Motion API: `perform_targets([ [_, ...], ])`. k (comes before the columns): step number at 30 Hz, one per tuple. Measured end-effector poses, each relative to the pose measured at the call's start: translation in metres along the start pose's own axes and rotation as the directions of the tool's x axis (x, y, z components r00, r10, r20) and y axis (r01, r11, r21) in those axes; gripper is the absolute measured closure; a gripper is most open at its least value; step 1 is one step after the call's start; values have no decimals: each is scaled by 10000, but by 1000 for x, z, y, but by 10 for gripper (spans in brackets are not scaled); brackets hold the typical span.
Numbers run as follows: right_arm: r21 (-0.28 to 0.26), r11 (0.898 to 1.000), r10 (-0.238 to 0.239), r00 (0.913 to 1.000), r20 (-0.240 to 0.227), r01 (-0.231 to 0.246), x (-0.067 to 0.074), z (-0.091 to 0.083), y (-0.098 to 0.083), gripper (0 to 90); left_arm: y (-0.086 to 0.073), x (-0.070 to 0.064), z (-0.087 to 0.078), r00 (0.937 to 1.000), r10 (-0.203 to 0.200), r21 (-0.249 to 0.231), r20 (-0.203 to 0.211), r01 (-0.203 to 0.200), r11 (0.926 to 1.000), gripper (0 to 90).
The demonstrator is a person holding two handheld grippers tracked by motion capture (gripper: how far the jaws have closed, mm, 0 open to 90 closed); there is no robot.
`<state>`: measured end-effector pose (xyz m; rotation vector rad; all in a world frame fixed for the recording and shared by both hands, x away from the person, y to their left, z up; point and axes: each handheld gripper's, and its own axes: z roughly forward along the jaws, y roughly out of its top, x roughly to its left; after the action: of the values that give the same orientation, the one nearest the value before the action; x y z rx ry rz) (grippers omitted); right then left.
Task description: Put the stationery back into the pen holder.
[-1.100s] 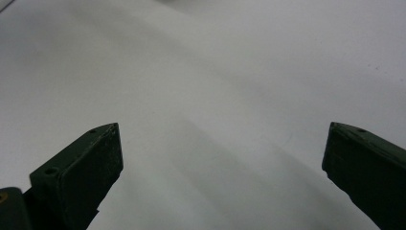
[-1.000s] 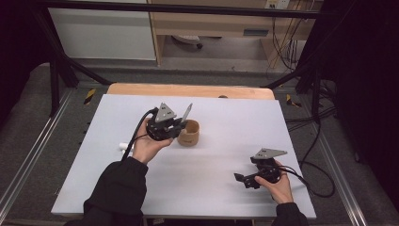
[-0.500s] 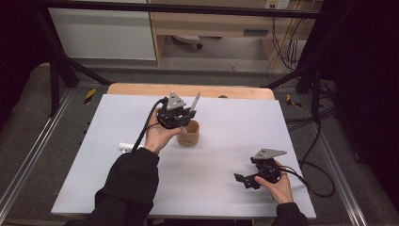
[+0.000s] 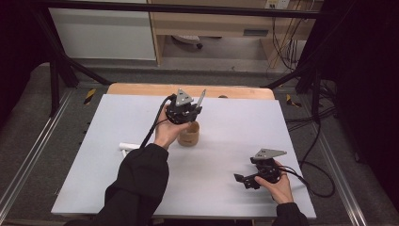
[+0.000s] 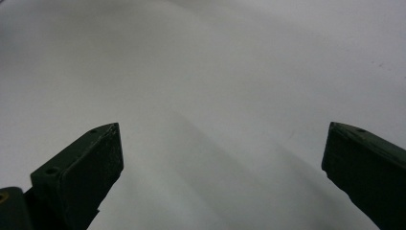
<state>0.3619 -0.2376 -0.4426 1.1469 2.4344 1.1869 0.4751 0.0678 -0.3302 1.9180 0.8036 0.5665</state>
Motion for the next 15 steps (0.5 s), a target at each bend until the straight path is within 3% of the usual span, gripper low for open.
perform_targets([
  [15,69,10000,-71,10000,-25,71,0,1,0,14,-13,0,25,9999,82,451,86,-86,9989,785],
])
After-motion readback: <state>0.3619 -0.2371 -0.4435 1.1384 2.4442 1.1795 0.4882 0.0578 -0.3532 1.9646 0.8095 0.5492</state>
